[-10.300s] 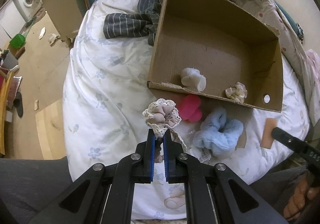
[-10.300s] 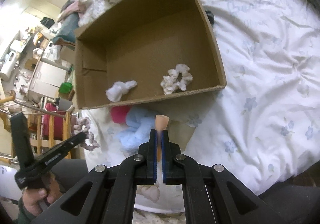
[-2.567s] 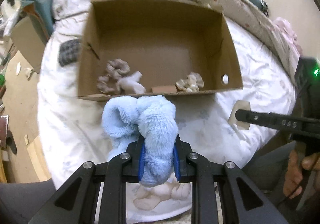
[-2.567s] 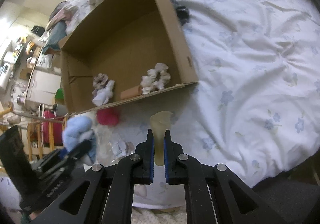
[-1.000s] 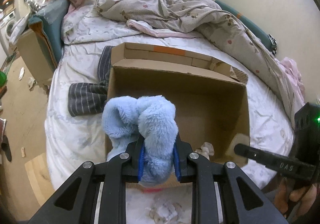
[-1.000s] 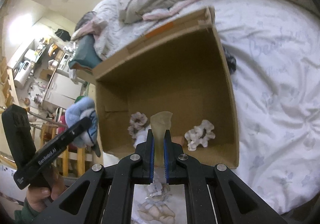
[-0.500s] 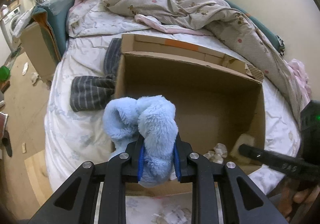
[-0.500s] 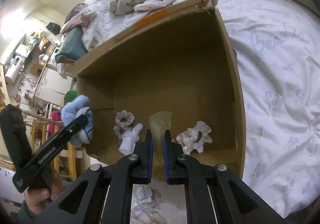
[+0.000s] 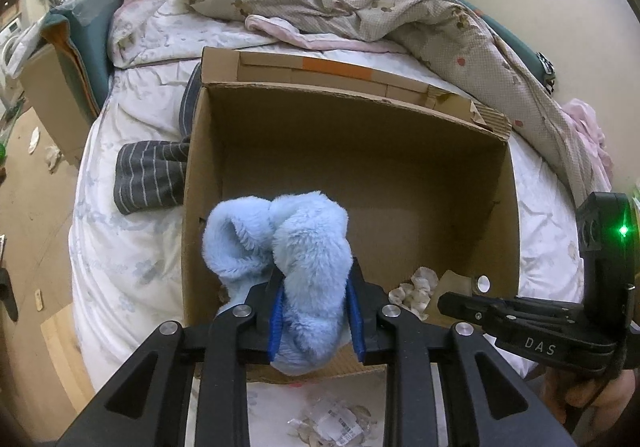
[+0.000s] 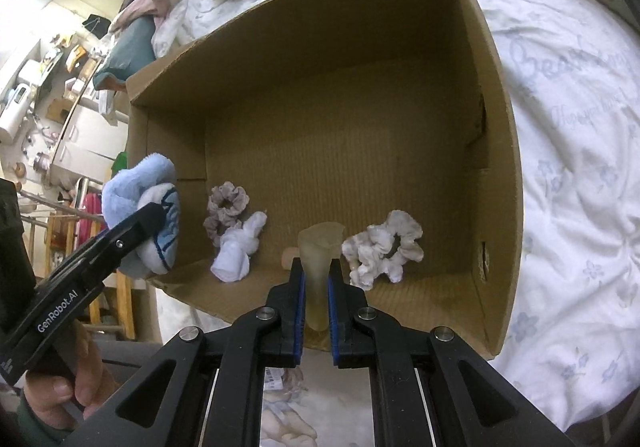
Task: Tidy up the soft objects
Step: 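Open both tools to drop the blue plush and clear cup into the box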
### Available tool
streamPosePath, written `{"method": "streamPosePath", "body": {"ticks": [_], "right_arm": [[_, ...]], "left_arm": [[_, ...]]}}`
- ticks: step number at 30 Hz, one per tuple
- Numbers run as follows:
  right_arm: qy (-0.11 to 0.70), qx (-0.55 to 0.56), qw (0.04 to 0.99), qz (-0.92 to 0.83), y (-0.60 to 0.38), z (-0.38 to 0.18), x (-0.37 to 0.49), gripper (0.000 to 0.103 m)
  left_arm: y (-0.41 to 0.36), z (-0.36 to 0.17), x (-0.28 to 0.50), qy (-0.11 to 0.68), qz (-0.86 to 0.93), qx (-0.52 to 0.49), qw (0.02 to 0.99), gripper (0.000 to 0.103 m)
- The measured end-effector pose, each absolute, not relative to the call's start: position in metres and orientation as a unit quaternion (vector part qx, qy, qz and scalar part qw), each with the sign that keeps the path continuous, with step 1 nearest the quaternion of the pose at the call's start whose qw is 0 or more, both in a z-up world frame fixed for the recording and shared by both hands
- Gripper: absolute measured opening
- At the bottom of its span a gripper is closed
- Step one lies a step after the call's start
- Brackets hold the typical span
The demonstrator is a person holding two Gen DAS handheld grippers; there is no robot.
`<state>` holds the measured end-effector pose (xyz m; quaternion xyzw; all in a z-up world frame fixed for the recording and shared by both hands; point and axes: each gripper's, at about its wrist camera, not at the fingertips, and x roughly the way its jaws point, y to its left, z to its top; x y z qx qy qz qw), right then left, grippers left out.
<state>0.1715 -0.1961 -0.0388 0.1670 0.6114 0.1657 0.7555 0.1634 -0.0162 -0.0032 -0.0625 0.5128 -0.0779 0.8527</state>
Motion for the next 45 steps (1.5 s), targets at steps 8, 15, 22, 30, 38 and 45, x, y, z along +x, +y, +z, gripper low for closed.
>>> {"method": "streamPosePath", "body": {"ticks": [8, 15, 22, 30, 38, 45], "right_arm": [[0.610, 0.169, 0.758, 0.159, -0.198, -0.039, 0.172, 0.010], [0.611, 0.170, 0.757, 0.159, -0.198, -0.039, 0.172, 0.011], [0.607, 0.175, 0.759, 0.160, -0.199, -0.038, 0.171, 0.014], [0.574, 0.209, 0.776, 0.156, -0.212, -0.025, 0.171, 0.079], [0.527, 0.227, 0.803, 0.159, -0.224, 0.000, 0.170, 0.082], [0.526, 0.224, 0.807, 0.146, -0.225, 0.001, 0.167, 0.082]], "left_arm": [[-0.018, -0.005, 0.163, 0.515, -0.066, -0.050, 0.853, 0.032], [-0.021, -0.002, 0.160, 0.510, -0.068, -0.046, 0.856, 0.060], [-0.019, -0.002, 0.162, 0.512, -0.063, -0.050, 0.856, 0.063], [-0.018, -0.002, 0.162, 0.514, -0.061, -0.054, 0.854, 0.063], [-0.020, -0.001, 0.161, 0.513, -0.064, -0.057, 0.854, 0.063], [-0.020, 0.006, 0.156, 0.510, -0.067, -0.065, 0.855, 0.063]]}}
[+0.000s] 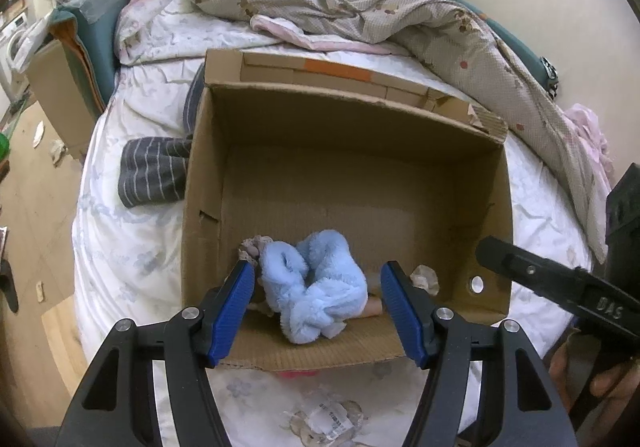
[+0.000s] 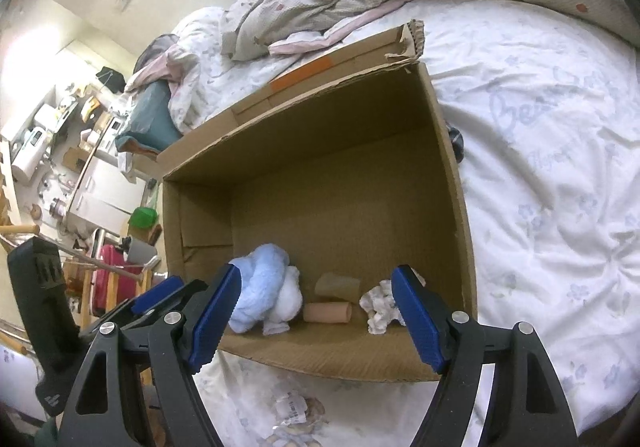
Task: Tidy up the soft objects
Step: 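Open both tools to drop the blue plush and clear cup into the box, then move both open tools back toward the pink plush and plastic bag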
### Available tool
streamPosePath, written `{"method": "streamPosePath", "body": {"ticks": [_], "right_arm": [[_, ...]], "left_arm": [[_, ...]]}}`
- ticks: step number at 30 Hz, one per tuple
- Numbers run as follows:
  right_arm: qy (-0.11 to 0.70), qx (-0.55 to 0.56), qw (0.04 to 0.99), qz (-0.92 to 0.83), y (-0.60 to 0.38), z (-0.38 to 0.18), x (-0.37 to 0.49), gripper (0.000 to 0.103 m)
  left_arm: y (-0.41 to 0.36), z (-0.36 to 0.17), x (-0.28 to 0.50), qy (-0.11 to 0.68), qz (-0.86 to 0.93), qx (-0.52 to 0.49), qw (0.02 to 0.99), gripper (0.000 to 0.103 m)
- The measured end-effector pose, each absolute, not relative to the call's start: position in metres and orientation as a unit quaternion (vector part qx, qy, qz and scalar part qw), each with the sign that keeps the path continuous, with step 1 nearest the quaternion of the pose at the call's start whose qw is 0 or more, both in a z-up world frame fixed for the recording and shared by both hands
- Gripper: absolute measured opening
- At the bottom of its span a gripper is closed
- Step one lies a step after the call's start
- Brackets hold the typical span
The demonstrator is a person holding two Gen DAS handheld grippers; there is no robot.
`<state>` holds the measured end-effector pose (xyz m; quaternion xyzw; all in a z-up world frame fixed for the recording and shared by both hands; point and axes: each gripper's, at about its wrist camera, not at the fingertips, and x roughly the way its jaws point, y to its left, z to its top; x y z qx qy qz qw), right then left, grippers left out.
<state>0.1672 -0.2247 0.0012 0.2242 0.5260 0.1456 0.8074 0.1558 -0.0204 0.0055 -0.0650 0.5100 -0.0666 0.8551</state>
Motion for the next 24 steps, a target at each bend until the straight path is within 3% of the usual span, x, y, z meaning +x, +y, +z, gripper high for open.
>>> {"method": "streamPosePath", "body": {"ticks": [24], "right_arm": [[0.541, 0.223, 0.797, 0.150, -0.224, 0.006, 0.122, 0.082]], "left_arm": [[0.011, 0.011, 0.103, 0.520, -0.023, -0.090, 0.849, 0.063]]}}
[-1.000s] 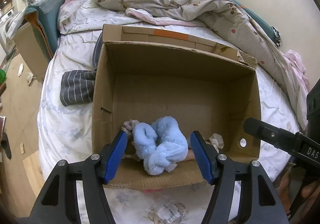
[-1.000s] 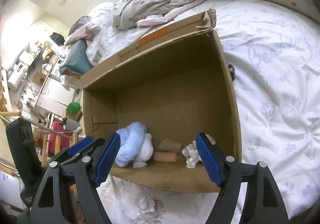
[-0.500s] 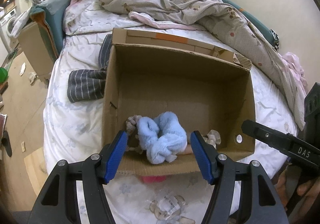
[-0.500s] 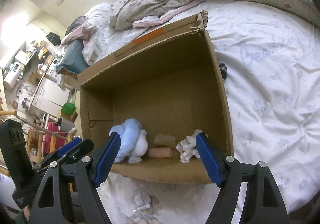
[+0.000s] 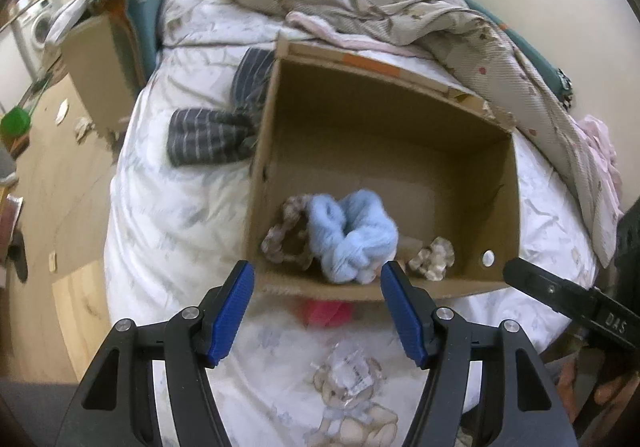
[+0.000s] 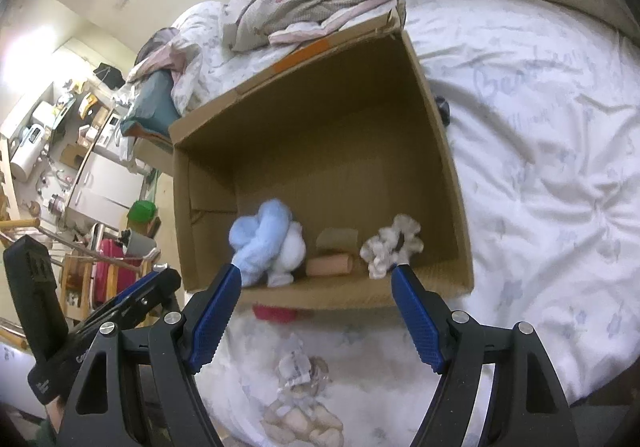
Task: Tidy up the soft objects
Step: 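Move both open tools back toward the pink plush and plastic bag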
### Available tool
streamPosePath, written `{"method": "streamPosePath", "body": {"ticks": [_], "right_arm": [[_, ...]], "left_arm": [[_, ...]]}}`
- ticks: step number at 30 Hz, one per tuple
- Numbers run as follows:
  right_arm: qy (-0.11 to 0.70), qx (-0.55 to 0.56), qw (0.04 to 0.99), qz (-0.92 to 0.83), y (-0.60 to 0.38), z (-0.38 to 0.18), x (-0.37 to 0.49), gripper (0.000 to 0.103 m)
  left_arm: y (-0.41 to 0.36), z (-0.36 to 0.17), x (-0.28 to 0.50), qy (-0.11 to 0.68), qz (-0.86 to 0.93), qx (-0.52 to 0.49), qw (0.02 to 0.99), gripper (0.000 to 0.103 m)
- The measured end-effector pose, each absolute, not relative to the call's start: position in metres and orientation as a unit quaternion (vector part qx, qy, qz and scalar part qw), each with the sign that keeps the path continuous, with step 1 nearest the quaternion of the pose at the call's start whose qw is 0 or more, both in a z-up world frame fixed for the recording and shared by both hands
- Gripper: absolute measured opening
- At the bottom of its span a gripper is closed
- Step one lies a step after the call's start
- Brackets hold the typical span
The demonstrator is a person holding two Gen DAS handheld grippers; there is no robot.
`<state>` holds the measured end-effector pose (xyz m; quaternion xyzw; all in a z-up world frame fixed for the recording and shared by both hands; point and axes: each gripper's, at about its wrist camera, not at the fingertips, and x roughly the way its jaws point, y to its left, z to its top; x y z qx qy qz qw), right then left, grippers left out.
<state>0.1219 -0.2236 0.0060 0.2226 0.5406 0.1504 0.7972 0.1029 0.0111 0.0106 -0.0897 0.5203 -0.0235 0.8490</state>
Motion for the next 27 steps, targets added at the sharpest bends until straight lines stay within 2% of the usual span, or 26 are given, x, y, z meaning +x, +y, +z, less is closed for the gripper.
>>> {"method": "streamPosePath", "body": {"ticks": [7, 14, 20, 27], "right_arm": [[0.564, 0.205, 0.783, 0.162, -0.209, -0.004, 0.108, 0.082], [0.653, 0.175, 0.714, 0.182, -0.172, -0.055, 0.097, 0.082], [0.674, 0.050, 0.707, 0.208, -0.116, -0.082, 0.096, 0.082], [0.679, -0.028, 0.697, 0.226, -0.076, -0.101, 0.092, 0.082]], "left_arm": [[0.020, 0.001, 0.086, 0.532, -0.005, -0.098, 0.841, 0.063], [0.035, -0.012, 0.075, 0.552, 0.033, -0.113, 0.825, 0.063], [0.043, -0.009, 0.066, 0.546, 0.046, -0.112, 0.829, 0.063], [0.056, -0.012, 0.062, 0.548, 0.066, -0.120, 0.825, 0.063]]}}
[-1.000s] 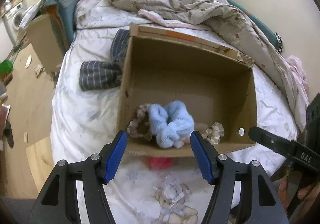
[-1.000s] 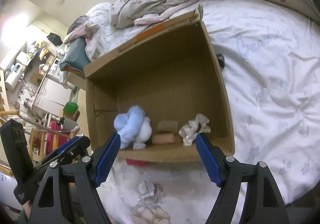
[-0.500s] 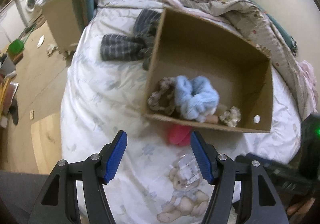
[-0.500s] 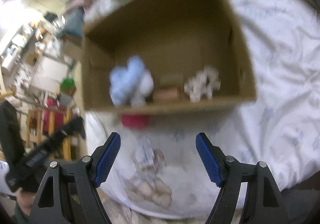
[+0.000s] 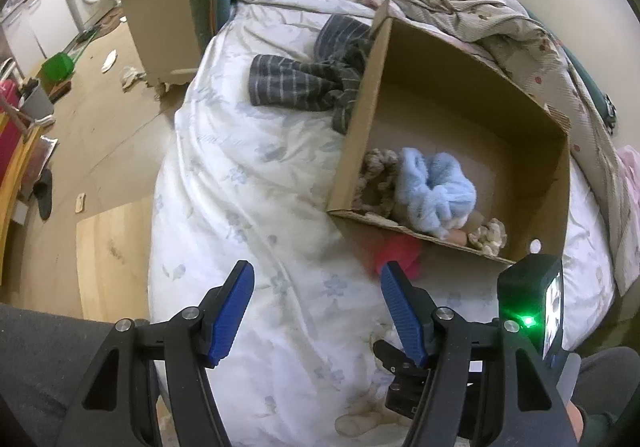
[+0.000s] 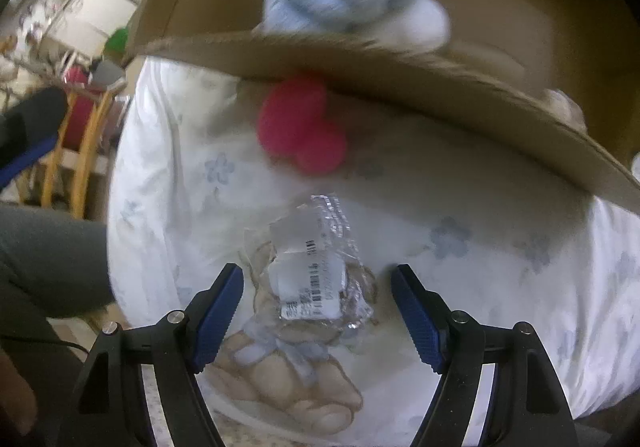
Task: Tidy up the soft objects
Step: 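Move both open tools back toward the pink plush and plastic bag, then grasp the clear plastic bag with the right tool while the left tool grasps the pink plush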
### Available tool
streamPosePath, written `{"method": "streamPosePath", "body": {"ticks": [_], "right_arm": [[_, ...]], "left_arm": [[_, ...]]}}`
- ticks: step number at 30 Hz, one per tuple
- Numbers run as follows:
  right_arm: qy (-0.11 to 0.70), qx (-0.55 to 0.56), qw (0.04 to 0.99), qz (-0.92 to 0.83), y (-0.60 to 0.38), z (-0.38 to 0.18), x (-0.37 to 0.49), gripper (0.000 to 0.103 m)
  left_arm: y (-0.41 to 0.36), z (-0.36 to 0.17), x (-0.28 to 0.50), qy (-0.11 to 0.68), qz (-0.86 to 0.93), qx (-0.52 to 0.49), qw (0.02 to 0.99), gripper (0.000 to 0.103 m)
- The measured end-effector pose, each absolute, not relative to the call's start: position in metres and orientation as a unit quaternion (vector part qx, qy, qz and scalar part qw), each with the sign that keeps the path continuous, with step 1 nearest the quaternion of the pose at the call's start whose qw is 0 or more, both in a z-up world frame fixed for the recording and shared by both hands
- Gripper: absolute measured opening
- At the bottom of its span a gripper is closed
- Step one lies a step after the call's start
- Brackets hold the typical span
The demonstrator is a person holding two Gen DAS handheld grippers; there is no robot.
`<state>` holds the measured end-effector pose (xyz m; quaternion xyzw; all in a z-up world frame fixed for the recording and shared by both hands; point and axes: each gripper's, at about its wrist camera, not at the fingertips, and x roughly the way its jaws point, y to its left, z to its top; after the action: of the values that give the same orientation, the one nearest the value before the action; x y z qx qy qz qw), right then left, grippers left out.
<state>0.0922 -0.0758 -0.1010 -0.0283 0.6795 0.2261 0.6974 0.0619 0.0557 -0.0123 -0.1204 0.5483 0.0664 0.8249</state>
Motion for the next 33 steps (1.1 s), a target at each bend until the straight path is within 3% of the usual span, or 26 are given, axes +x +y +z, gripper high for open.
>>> {"method": "streamPosePath", "body": {"ticks": [4, 6, 24, 33], "right_arm": [[0.672, -0.050, 0.704, 0.225, -0.069, -0.101, 0.090, 0.049], [0.674, -0.042, 0.701, 0.231, -0.073, -0.100, 0.088, 0.041], [0.646, 0.125, 0.737, 0.156, -0.207, -0.055, 0.093, 0.040], [0.637, 0.157, 0.741, 0.143, -0.219, -0.057, 0.088, 0.040]], "left_arm": [[0.057, -0.018, 0.064, 0.552, 0.073, -0.116, 0.823, 0.063], [0.054, -0.020, 0.066, 0.552, 0.071, -0.112, 0.824, 0.063], [-0.037, -0.075, 0.104, 0.574, -0.033, -0.011, 0.818, 0.063], [-0.052, -0.102, 0.120, 0.592, -0.030, 0.002, 0.805, 0.061]]}}
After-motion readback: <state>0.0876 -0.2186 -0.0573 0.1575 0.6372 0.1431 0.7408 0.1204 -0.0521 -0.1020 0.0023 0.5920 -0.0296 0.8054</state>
